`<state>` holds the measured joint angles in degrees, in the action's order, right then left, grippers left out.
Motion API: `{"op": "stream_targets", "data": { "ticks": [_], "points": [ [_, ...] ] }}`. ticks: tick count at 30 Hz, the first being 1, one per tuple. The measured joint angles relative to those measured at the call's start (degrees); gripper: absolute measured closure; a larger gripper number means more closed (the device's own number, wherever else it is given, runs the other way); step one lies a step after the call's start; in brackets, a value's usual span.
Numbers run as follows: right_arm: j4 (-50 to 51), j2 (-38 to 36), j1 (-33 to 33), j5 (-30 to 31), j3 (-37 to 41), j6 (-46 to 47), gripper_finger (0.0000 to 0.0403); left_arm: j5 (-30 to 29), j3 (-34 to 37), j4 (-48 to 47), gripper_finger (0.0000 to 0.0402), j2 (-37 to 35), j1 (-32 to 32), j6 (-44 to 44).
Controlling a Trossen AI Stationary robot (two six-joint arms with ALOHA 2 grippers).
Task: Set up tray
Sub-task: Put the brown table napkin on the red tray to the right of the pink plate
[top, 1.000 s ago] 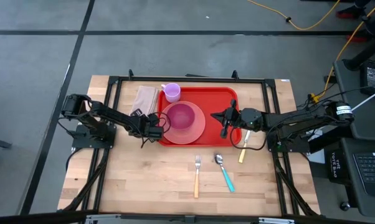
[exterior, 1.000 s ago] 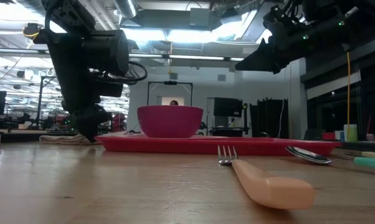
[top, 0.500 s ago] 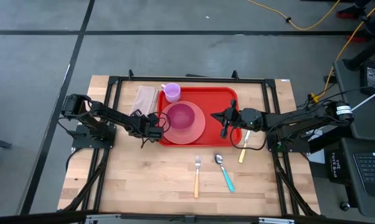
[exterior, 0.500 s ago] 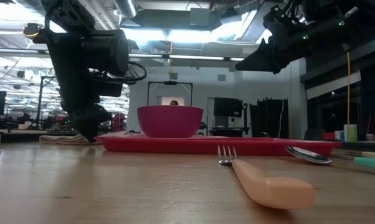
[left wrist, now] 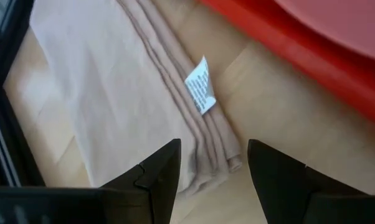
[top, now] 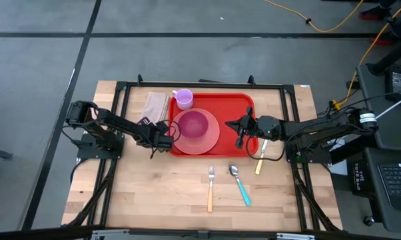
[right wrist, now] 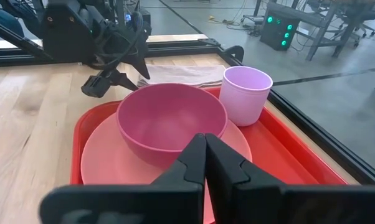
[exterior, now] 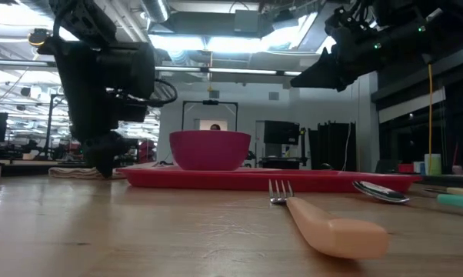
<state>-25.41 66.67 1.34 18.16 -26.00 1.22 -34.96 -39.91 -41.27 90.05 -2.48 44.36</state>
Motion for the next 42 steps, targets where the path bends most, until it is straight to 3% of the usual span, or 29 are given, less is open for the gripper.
{"op": "stream_targets", "data": {
  "ticks": [25, 42],
  "points": [
    [-0.1, 0.0, 0.0, -0.3, 0.0, 0.1, 0.0394, -1.3, 2.0, 2.1, 0.0228, 1.3, 0.0, 0.8],
    [-0.1, 0.0, 0.0, -3.3, 0.0, 0.2, 0.0394, -1.9, 2.0, 1.2, 0.0384, 4.8, 2.3, 1.4]
  ]
}}
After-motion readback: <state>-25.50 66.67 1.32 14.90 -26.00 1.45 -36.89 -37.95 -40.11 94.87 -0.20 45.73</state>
